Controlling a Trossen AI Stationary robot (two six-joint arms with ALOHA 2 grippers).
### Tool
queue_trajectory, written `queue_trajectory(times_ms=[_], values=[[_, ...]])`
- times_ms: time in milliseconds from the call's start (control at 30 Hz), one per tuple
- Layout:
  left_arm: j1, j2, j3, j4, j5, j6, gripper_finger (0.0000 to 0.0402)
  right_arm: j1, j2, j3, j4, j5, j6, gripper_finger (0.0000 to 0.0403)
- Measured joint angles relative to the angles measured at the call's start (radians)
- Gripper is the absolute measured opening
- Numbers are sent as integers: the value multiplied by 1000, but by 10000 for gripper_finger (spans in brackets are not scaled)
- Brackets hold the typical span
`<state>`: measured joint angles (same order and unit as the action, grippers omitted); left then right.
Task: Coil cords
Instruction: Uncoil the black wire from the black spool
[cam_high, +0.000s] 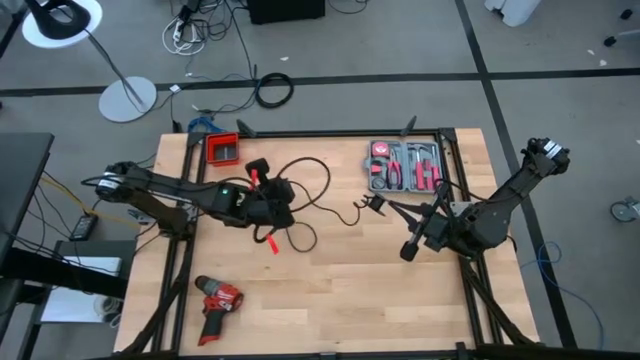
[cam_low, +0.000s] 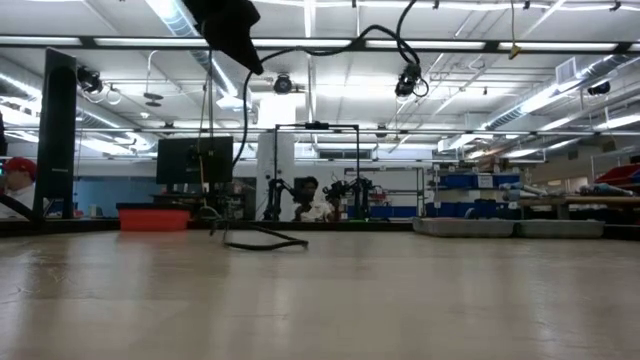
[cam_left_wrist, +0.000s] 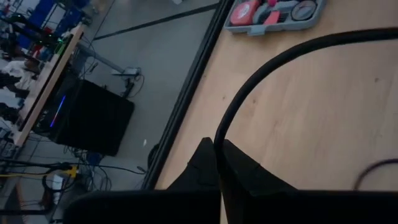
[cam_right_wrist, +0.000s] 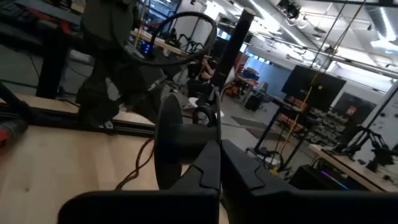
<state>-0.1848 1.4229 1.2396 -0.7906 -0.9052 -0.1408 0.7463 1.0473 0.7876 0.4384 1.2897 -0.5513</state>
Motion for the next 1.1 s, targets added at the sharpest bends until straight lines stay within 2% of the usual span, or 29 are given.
queue_trajectory(times_ms=[367, 600, 733, 967, 1100], values=[[0, -14, 0, -4, 6, -21, 0, 6, 0, 0, -1, -4, 18, 0], [2, -19, 0, -96, -65, -25, 0, 59, 3, 0, -26, -15, 87, 0], [2, -19, 0, -90, -66, -28, 0, 77, 21, 0, -32, 13, 98, 0], [2, -19, 0, -80, -27, -55, 0, 69, 31, 0, -19, 24, 96, 0], [1, -15, 0, -20, 18, -80, 0, 47, 31, 0, 86, 17, 85, 0]])
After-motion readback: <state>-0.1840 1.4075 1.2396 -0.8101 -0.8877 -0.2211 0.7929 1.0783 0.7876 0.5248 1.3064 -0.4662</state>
